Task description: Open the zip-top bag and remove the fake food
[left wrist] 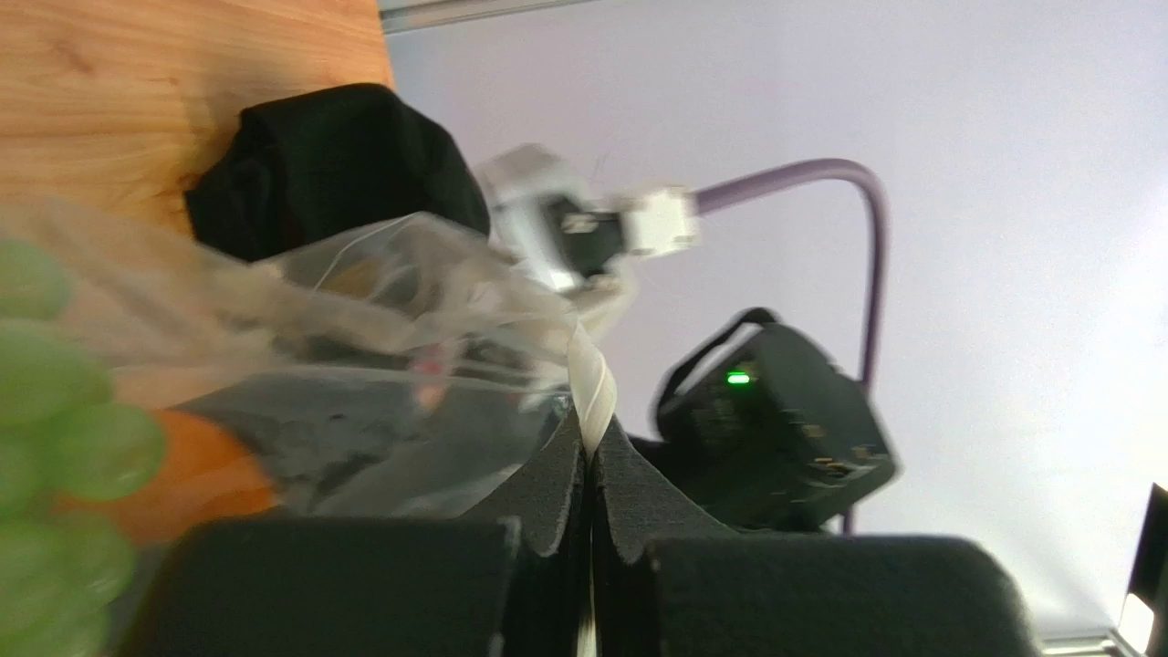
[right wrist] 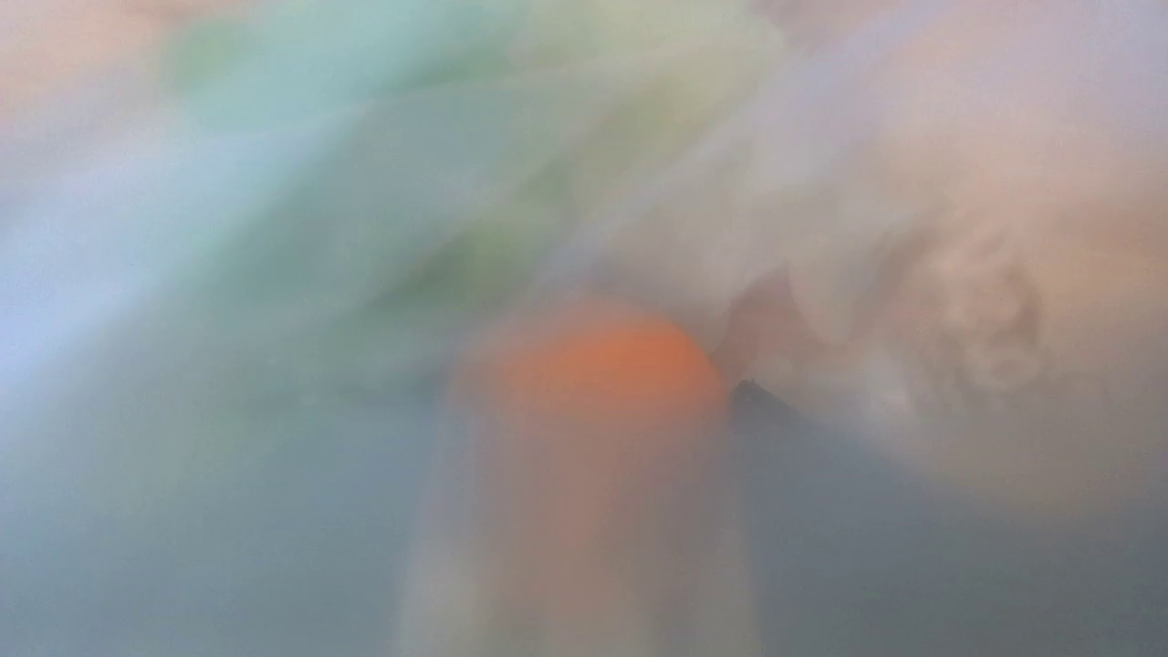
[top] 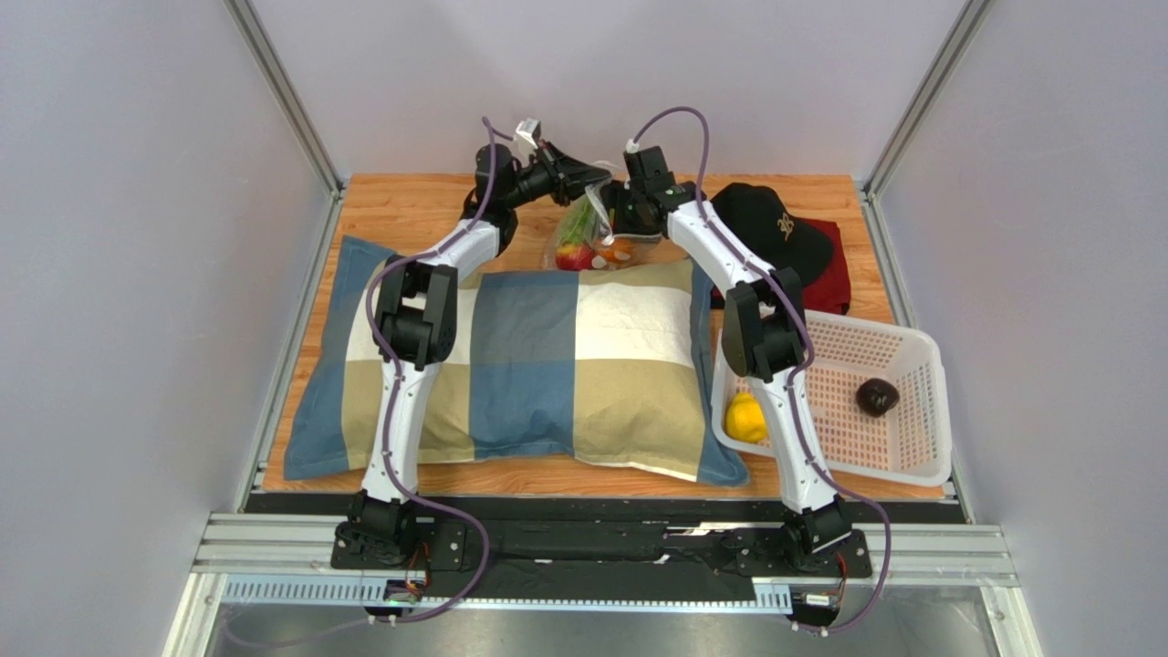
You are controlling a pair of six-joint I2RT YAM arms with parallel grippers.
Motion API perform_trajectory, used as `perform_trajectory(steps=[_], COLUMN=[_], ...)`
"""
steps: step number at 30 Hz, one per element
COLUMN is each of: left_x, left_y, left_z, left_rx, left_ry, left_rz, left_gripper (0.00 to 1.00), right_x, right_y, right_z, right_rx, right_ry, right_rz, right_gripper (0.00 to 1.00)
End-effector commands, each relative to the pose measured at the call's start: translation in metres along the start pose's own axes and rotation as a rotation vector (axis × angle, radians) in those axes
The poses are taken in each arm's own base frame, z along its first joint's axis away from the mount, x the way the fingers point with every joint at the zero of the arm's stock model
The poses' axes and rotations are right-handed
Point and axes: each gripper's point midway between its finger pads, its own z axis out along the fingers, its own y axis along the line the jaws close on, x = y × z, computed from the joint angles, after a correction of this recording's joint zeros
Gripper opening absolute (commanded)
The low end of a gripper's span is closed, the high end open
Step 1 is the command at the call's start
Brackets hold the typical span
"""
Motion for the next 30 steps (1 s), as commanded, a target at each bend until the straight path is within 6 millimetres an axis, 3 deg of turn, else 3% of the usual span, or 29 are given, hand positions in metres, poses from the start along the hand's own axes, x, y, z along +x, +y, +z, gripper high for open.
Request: perform_trajectory(steps=[1,3,10,16,22,30], left_x=[-0.003,0.001,-0.001,-0.008,-0.003,-0.006], left_y=[-0.028,-0.03,-0.034,-0.049,-0.055,-0.078], left_z=[-0.015,-0.018,-0.024,-0.031,-0.032,-0.031], left_rx=[0.029,0.011,-0.008,-0.001,0.003,0.02], left_ry=[0.012,0.029,0.025,-0.006,0.007,0.002], left_rz=[0.062,0.079,0.083,0.111,0.109,0.137], left_gripper=[0.0,0.0,0.0,0.0,0.0,0.0], right_x=[-0.09,-0.098,-0.093,-0.084,-0.099,-0.141], right_y=[0.048,0.053,0.053,0.039,0.064,0.122], right_z=[-0.1,-0.114,-0.146,-0.153,-0.183,-0.25], right_rx=[-0.112,-0.128,-0.166,-0.207,-0.319,-0.674], right_ry=[-0.23,-0.252,-0.193,-0.126,-0.147,-0.297], right_rz=[0.068,0.086,0.228,0.329,0.313,0.28], right_gripper=[0.18,0.17,0.05,0.0,0.01,0.05])
